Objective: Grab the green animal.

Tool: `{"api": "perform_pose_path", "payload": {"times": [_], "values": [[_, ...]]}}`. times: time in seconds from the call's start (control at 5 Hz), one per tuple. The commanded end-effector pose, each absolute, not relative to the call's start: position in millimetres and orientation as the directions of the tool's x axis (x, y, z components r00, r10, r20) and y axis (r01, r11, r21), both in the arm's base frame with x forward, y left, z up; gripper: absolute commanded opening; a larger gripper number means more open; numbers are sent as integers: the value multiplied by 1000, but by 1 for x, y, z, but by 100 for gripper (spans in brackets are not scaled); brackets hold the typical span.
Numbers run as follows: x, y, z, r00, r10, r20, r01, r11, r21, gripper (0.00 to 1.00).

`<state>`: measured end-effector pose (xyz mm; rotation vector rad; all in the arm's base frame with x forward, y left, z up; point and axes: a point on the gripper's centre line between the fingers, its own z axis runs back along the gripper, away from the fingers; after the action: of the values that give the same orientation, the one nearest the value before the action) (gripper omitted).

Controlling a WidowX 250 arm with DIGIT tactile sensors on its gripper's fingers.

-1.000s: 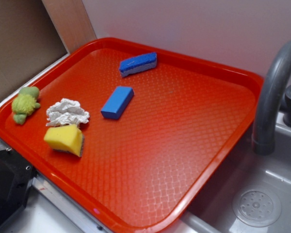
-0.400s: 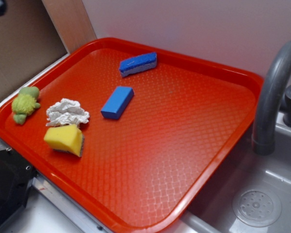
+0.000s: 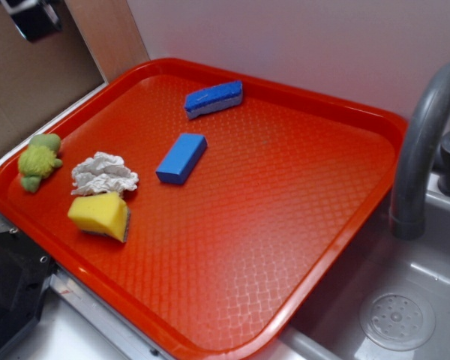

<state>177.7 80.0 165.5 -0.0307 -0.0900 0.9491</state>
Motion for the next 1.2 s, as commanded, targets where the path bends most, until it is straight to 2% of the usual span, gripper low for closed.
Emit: {"api": "perform_pose_path", "payload": {"times": [0.0, 0.2, 0.4, 0.6, 0.8, 1.0], "values": [[171, 120, 130, 579, 795, 182, -811, 584, 30, 100], [171, 135, 105, 591, 784, 191, -806, 585, 92, 100], [167, 147, 79, 606, 778, 165, -795, 584, 164, 100], [162, 150, 49, 646, 743, 175, -762, 612, 213, 100], [154, 142, 35, 679, 720, 144, -729, 640, 243, 100], [149, 134, 28, 695, 708, 122, -713, 657, 247, 100]]}}
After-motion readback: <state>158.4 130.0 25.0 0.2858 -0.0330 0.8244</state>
